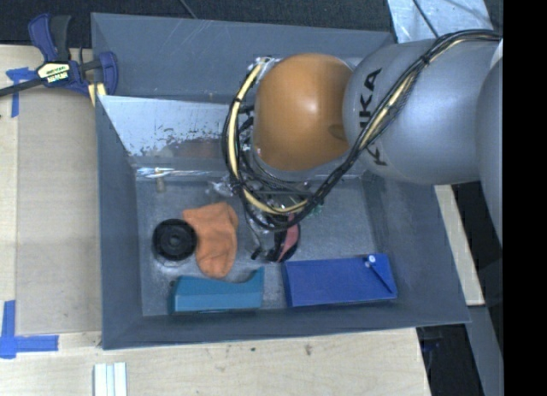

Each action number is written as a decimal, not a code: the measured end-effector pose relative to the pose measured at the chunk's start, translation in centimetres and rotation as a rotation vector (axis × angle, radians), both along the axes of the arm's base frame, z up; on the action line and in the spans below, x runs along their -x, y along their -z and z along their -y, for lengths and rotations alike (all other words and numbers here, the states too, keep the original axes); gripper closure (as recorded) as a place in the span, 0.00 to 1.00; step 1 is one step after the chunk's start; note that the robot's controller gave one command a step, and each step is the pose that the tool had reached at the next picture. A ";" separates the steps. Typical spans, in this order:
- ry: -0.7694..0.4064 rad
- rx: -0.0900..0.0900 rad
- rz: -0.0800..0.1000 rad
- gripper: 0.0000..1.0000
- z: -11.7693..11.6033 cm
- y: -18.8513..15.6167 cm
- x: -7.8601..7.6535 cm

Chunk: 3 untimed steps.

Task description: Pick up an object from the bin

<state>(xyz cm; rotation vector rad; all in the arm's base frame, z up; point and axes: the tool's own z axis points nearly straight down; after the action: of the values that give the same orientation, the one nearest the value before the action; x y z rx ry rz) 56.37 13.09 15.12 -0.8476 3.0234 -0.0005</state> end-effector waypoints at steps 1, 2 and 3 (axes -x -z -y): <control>-0.354 0.000 0.003 0.00 -0.5 6.0 -0.2; -0.435 -0.003 0.005 1.00 -0.9 8.0 -0.5; -0.435 -0.003 0.005 1.00 -0.9 8.0 -0.5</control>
Offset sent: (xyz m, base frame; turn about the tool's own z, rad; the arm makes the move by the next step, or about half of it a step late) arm 0.0034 0.0074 -0.0812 -0.4386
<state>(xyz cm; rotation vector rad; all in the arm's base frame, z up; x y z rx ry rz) 56.87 13.95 7.16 -1.4769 2.7650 0.0024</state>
